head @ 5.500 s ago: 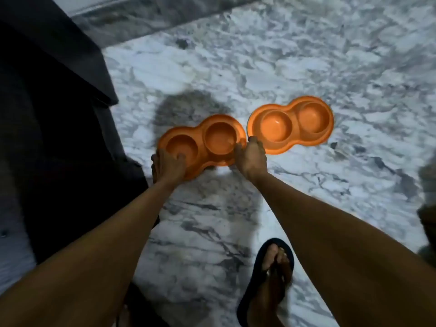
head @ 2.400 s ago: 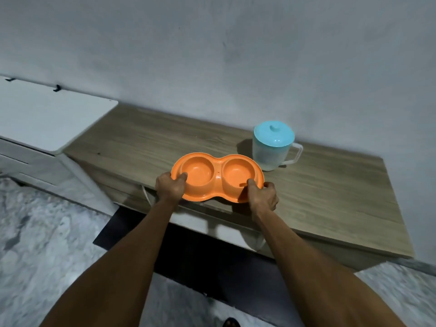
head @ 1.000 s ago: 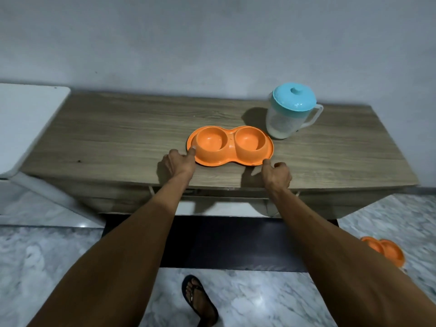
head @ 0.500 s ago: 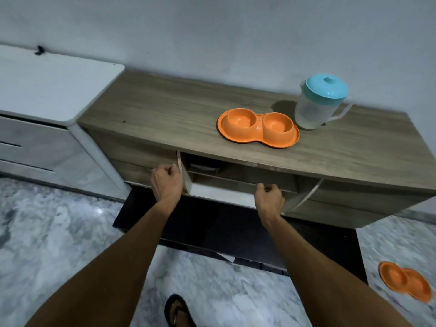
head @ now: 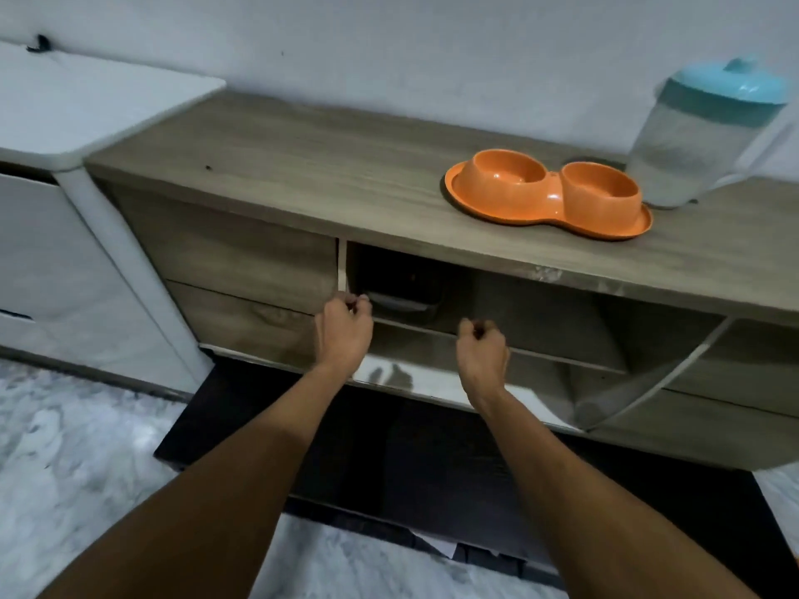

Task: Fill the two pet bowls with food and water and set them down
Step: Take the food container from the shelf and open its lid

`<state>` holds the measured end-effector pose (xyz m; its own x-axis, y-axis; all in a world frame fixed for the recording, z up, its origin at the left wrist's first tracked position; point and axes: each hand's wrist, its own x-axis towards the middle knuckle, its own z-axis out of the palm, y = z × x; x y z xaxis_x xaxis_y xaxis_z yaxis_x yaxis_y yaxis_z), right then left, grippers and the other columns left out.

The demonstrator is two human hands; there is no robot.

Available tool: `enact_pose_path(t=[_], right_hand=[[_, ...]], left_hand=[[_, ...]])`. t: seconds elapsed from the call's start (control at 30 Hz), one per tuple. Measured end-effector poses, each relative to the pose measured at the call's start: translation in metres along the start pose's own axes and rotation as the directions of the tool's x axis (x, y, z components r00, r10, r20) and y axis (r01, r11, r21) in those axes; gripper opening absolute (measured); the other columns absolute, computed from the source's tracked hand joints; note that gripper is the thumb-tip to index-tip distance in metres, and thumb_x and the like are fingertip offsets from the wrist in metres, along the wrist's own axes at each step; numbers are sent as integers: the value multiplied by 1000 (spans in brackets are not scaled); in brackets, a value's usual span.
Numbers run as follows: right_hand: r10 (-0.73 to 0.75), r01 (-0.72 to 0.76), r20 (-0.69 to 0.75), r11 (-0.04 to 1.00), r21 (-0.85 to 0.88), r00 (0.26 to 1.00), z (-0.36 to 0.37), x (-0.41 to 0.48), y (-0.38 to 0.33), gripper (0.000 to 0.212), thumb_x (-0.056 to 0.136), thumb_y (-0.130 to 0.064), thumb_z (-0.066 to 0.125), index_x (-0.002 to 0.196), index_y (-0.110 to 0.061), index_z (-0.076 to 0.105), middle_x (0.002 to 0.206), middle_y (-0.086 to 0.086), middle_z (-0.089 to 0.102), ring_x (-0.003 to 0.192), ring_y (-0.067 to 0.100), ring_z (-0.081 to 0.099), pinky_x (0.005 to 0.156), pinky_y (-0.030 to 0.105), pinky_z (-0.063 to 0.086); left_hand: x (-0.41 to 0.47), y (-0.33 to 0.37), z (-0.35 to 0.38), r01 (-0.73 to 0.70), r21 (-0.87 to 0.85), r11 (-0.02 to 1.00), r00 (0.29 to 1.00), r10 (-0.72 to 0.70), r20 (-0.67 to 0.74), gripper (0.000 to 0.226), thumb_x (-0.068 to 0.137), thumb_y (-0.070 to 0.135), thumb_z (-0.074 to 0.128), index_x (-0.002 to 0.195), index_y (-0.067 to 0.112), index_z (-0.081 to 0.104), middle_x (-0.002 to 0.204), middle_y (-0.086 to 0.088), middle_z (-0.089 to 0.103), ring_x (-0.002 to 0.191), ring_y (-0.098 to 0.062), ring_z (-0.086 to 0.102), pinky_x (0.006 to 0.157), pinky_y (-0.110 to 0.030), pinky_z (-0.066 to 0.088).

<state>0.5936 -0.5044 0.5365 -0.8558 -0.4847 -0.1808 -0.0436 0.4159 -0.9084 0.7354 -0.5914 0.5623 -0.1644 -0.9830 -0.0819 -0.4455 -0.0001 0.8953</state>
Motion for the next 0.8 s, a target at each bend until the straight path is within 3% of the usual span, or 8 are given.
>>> enact_pose_path(t=[0.07, 0.2, 0.27, 0.47, 0.57, 0.7, 0.8], right_hand=[[-63, 63, -38, 998, 22, 997, 16, 15, 8, 27, 98, -27, 52, 104, -4, 64, 101, 13, 66, 100, 29, 61, 85, 33, 45], [-124, 128, -71, 991, 42, 990, 35, 40, 11, 30, 99, -24, 50, 113, -1, 63, 106, 13, 63, 98, 26, 59, 80, 27, 40], [-111, 114, -53, 992, 58, 992, 44, 52, 12, 32, 99, -24, 51, 119, -1, 62, 113, 15, 63, 102, 27, 58, 82, 26, 39], [-35, 28, 59, 993, 113, 998, 74, 74, 16, 50, 99, -36, 52, 142, -11, 49, 139, 11, 54, 126, 29, 50, 99, 27, 37], [-51, 44, 35, 986, 159, 998, 78, 76, 17, 46, 98, -33, 54, 141, -18, 51, 138, 8, 57, 125, 28, 52, 107, 33, 40], [-2, -1, 15, 984, 176, 1000, 64, 68, 18, 40, 96, -28, 57, 133, -15, 57, 128, 10, 62, 116, 28, 57, 104, 36, 44], [53, -62, 55, 981, 183, 997, 50, 46, 15, 34, 95, -28, 57, 124, -9, 59, 118, 12, 64, 106, 27, 60, 96, 38, 47]], left_hand=[[9, -10, 20, -37, -46, 998, 999, 38, 26, 34, 101, 26, 48, 127, 6, 57, 110, -8, 63, 97, -17, 57, 77, -23, 36], [31, -22, 49, 12, -86, 996, 999, -9, 31, 48, 101, 34, 45, 138, 3, 45, 132, -16, 56, 122, -30, 53, 84, -27, 35], [41, -27, 59, 57, -103, 993, 998, -55, 25, 47, 101, 35, 44, 136, 3, 44, 134, -17, 54, 123, -32, 52, 88, -31, 39], [58, -35, 79, 36, -106, 994, 999, -40, -37, 41, 101, 30, 45, 128, 1, 49, 129, -18, 56, 116, -32, 55, 77, -28, 33], [58, -33, 81, 49, -120, 992, 997, -56, -61, 39, 101, 28, 45, 125, -1, 53, 127, -18, 58, 115, -32, 56, 77, -28, 34], [47, -27, 73, 86, -179, 980, 993, -98, -58, 37, 100, 26, 49, 126, 1, 54, 128, -18, 58, 118, -33, 55, 82, -28, 37], [32, -20, 59, 111, -228, 967, 991, -124, -43, 23, 97, 29, 54, 105, 7, 57, 107, -15, 61, 105, -30, 59, 81, -30, 41]])
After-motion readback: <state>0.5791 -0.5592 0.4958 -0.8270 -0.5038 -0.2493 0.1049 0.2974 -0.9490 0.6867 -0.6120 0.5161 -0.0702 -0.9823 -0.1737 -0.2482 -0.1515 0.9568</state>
